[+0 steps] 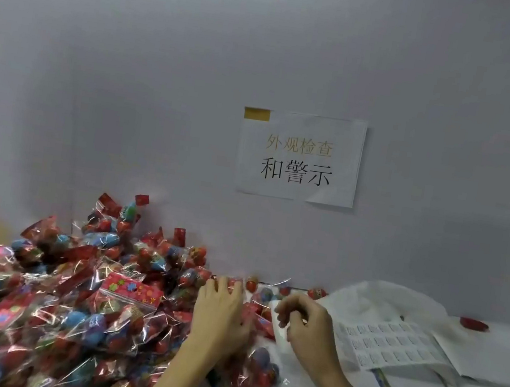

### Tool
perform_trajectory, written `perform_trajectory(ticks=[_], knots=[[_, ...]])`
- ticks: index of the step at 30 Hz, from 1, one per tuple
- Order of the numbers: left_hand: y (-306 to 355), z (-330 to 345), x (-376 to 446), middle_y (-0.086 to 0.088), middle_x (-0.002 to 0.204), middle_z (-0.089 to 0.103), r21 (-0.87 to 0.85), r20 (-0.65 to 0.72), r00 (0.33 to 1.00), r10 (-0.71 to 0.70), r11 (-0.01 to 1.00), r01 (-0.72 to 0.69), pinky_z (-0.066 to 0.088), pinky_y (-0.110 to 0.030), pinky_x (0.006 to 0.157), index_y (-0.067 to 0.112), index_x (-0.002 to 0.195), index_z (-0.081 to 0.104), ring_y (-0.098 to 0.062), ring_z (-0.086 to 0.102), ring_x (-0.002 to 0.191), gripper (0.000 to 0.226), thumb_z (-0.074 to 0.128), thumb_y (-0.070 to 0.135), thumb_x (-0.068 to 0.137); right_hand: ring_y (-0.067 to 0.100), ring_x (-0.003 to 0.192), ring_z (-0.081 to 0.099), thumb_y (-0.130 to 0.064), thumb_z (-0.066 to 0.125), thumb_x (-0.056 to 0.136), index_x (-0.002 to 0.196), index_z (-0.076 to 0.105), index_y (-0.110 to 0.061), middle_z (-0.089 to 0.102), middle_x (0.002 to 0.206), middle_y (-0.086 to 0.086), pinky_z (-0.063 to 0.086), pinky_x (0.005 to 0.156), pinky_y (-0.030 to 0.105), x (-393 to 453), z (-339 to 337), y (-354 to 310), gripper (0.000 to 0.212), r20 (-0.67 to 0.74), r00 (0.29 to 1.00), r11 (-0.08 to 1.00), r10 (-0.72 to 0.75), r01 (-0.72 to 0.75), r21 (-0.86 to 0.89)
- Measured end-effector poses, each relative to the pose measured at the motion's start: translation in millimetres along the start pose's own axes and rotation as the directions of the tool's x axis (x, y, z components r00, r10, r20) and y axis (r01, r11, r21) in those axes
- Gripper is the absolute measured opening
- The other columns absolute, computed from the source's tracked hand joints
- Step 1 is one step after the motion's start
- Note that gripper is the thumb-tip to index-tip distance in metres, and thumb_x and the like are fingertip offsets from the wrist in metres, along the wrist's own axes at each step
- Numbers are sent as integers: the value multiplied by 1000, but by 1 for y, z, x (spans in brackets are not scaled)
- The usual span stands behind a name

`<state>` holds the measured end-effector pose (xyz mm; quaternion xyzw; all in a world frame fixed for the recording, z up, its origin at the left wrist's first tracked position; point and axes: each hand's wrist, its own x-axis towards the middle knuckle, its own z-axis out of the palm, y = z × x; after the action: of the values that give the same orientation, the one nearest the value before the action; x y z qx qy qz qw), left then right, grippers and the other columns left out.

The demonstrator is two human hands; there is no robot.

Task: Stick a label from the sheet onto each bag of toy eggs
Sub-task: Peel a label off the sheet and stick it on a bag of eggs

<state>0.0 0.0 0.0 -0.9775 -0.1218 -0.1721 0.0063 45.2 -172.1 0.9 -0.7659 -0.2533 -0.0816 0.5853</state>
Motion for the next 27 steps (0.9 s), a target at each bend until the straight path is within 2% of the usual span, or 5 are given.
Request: perform_trajectory(ticks=[9, 12, 17, 20, 27], knots=[[-1, 9, 10, 0, 117, 69, -430, -303, 952, -40, 897, -99, 55, -28, 90, 11, 130, 61, -16, 66, 101, 31, 58, 6, 100, 5, 102, 70, 8, 53, 97, 113, 67, -36, 71, 104, -19, 58, 78, 19, 12, 3, 27, 49, -87, 985, 987, -146, 139, -84], [-1, -2, 8, 14, 100, 74, -756, -427, 892, -147, 600, -263, 58, -18, 84, 14, 121, 70, -5, 73, 94, 27, 66, 0, 98, -3, 123, 61, -25, 64, 102, 142, 52, -44, 63, 133, -22, 53, 95, 15, 10, 5, 22, 45, 23, 996, 994, -81, 79, 69], [13, -6, -2, -23, 100, 71, -996, -45, 977, -209, -64, -60, 56, -42, 81, 24, 108, 75, -31, 69, 89, 15, 66, 32, 101, 8, 110, 72, -45, 65, 96, 127, 69, -28, 77, 115, -9, 58, 99, 29, 7, 6, 5, 35, 38, 999, 948, 7, -19, 317], [16, -5, -3, -13, 102, 77, -993, -1, 976, -219, -117, -28, 62, -37, 87, 29, 104, 77, -30, 75, 96, 14, 68, 39, 98, 19, 103, 76, -37, 69, 95, 117, 74, -24, 78, 108, -1, 59, 98, 44, 5, 3, 2, 26, 2, 1000, 945, 8, -9, 328], [13, -1, -3, -14, 82, 74, -992, 19, 947, -321, -121, -21, 60, -23, 63, 19, 87, 77, -20, 70, 70, 19, 72, 36, 94, 22, 101, 77, -42, 61, 99, 110, 82, -27, 81, 106, 1, 63, 80, 30, 3, 4, -1, 28, 52, 993, 883, 108, -119, 453]])
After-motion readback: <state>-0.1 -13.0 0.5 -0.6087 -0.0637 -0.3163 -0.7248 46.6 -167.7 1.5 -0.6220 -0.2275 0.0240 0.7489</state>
